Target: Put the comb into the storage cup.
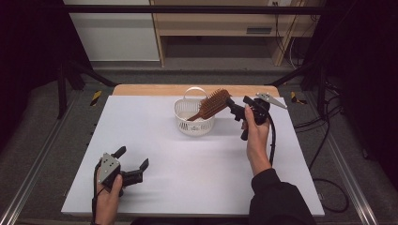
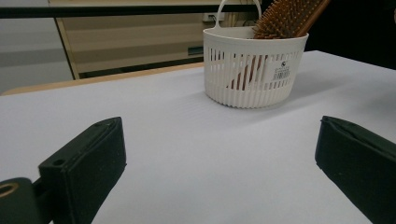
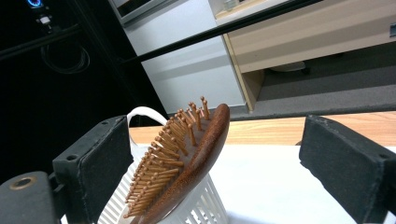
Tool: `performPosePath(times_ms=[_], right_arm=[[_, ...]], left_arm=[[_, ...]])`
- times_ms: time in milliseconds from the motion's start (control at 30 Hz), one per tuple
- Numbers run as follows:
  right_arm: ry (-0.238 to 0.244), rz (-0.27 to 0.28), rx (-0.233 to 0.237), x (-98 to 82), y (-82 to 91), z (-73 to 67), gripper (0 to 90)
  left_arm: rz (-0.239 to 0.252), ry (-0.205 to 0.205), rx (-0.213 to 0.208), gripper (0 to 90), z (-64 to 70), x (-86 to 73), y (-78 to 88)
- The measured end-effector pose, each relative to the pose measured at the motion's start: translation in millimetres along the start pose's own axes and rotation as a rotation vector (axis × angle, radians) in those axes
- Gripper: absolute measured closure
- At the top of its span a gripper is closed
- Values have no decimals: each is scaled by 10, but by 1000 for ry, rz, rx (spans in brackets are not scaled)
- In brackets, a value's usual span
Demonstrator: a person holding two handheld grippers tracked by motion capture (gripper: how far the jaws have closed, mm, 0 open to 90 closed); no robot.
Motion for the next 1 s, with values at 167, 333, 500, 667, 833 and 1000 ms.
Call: performPosePath(times_ms=[167,333,500,667,833,1000], right_arm=[[18,12,-1,37,41,-1,106],[42,19,6,63,77,-9,109],[76,20,16,71,104,-31,99],[105,28,10,91,127,-42,80],[137,39,4,104,144,-52,72],[162,55,-2,128,174,-62,62]], left_arm=[[0,0,0,16,0,0,0],[-1,-1,0,17,1,-1,0],[-1,-2,1,16,2,-2,-1],[-2,-2,1,16,1,-3,-1],[-2,-2,2,16,-1,-2,1],[-2,-1,3,16,-3,-4,3]])
Point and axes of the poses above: each handheld gripper's, and its own axes: y roughly backward along the jaws, x roughly out of its top, z roughly to its right, the point moved 10 cm from there along -y, roughly forward along the jaws, and after that the axes turned 10 degrees about -x, right-handed, at the moved point
